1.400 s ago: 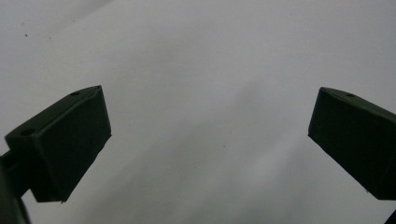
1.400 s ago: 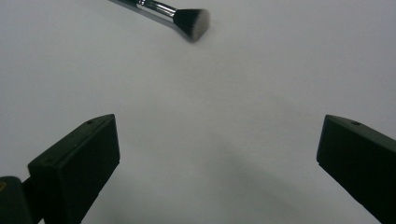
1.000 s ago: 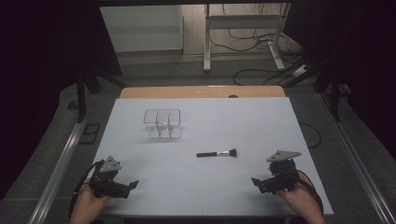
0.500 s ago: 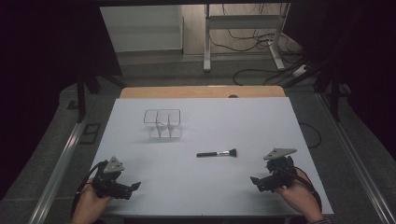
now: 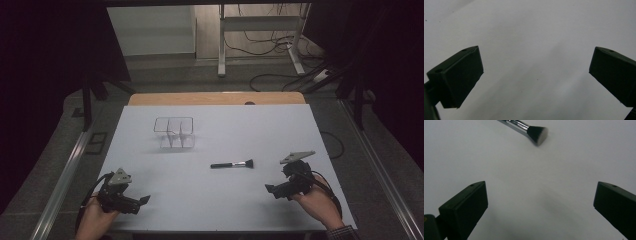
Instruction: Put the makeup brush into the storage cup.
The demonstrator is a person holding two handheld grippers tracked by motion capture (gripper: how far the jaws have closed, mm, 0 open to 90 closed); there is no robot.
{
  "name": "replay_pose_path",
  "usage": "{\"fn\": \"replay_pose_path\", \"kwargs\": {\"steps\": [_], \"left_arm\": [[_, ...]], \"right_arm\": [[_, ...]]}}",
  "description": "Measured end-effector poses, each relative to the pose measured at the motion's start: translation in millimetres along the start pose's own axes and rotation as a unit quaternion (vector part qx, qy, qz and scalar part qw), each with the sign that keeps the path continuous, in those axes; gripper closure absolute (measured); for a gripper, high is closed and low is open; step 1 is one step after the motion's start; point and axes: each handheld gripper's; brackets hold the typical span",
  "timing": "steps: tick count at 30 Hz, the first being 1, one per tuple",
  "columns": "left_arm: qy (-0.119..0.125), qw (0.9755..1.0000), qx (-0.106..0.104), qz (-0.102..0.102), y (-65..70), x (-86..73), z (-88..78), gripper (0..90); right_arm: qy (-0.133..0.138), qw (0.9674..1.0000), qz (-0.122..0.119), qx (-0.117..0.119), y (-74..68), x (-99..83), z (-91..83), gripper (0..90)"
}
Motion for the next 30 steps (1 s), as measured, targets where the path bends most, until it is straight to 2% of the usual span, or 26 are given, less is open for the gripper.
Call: {"fn": "replay_pose_path", "kwargs": {"steps": [3,7,18,25,30], "left_arm": [[-0.003,1.0000,0.002,0.001,-0.8,-1.9,-0.9,0.0],[-0.006,1.0000,0.001,0.000,-2.0,-5.6,-2.6,0.0],[0.003,0.9998,-0.004,-0.017,-3.8,-14.7,-10.0,0.0],[-0.001,0.9999,-0.010,-0.009,-3.3,-14.0,-9.3,0.0],[0.001,0.9999,-0.011,-0.009,-3.3,-14.1,-9.3,0.0]], "right_arm": [[-0.005,0.9999,-0.011,-0.004,0.8,2.7,1.6,0.0],[-0.007,0.9999,-0.013,-0.007,1.7,7.2,3.1,0.0],[-0.013,0.9997,-0.016,-0.011,2.1,19.8,7.7,0.0],[-0.016,0.9998,-0.007,-0.009,2.9,25.2,13.2,0.0],[-0.019,0.9997,-0.013,-0.010,2.8,31.7,16.4,0.0]]}}
Point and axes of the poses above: each handheld gripper's, and its own axes: z roughly forward along the jaws, x roughly out of its top, y roughly to its right, and after that the axes turned 4 degrees about -z, right-handed
